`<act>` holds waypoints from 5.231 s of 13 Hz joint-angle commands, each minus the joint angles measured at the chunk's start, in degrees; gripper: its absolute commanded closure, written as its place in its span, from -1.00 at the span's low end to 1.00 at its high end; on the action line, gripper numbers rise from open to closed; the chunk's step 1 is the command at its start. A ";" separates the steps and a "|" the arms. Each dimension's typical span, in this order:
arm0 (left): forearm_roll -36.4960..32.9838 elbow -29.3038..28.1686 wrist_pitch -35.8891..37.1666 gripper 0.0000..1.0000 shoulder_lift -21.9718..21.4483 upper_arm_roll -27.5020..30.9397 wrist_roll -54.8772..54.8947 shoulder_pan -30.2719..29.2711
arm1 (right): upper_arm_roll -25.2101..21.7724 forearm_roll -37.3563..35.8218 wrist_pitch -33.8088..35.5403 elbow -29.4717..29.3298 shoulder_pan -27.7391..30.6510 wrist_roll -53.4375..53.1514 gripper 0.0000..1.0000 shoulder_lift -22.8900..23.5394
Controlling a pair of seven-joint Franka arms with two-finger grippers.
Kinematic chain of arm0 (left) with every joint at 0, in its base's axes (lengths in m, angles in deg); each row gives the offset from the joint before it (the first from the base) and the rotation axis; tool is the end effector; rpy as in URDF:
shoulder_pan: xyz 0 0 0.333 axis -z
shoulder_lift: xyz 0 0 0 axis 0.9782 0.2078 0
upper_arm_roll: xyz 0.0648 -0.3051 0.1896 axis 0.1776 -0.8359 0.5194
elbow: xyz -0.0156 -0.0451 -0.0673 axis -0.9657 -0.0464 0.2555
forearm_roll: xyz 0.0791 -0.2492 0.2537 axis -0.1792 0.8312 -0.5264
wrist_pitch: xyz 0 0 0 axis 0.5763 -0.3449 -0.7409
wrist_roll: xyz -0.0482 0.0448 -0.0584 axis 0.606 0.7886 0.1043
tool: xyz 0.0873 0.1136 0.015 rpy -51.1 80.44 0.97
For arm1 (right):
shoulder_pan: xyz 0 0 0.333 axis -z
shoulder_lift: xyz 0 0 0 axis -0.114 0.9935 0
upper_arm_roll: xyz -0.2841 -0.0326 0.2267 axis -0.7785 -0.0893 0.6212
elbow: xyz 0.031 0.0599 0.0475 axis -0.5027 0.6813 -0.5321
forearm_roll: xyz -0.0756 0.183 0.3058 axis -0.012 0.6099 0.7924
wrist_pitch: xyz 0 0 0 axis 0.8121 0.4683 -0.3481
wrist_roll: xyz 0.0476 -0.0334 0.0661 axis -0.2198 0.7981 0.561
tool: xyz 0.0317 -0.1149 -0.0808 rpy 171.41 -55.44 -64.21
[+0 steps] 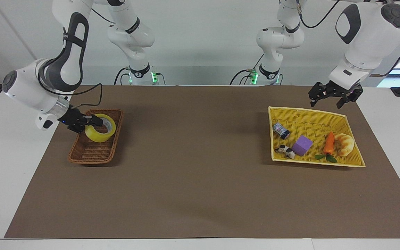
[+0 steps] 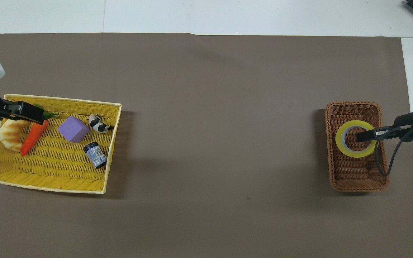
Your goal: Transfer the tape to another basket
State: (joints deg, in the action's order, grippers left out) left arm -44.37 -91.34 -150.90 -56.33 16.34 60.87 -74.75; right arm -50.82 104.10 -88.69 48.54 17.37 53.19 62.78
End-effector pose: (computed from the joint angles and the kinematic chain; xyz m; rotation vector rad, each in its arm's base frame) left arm 0.5359 -0.0370 0.6084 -3.1093 0.2610 0.0781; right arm 0.5319 -0.1410 0.3946 -2.7820 -0.1571 0.1135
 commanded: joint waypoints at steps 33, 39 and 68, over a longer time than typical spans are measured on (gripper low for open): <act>-0.79 0.58 1.07 -1.00 0.26 -0.44 0.55 -0.45 | 0.85 -19.35 -0.58 -9.59 -21.29 -48.61 -1.00 -7.57; -0.79 0.58 1.07 -1.00 0.26 -0.44 0.46 -0.45 | 0.50 -19.35 19.34 -24.60 -20.32 -48.17 -1.00 -9.77; -0.79 0.58 1.07 -1.00 0.26 -0.44 0.55 -0.45 | 0.32 -20.68 27.46 -21.37 -19.44 -40.61 -1.00 -18.65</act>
State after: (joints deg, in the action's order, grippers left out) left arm -44.37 -91.34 -150.78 -56.29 16.33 60.87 -74.75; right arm -50.86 82.03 -62.05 27.55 -2.95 11.85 44.15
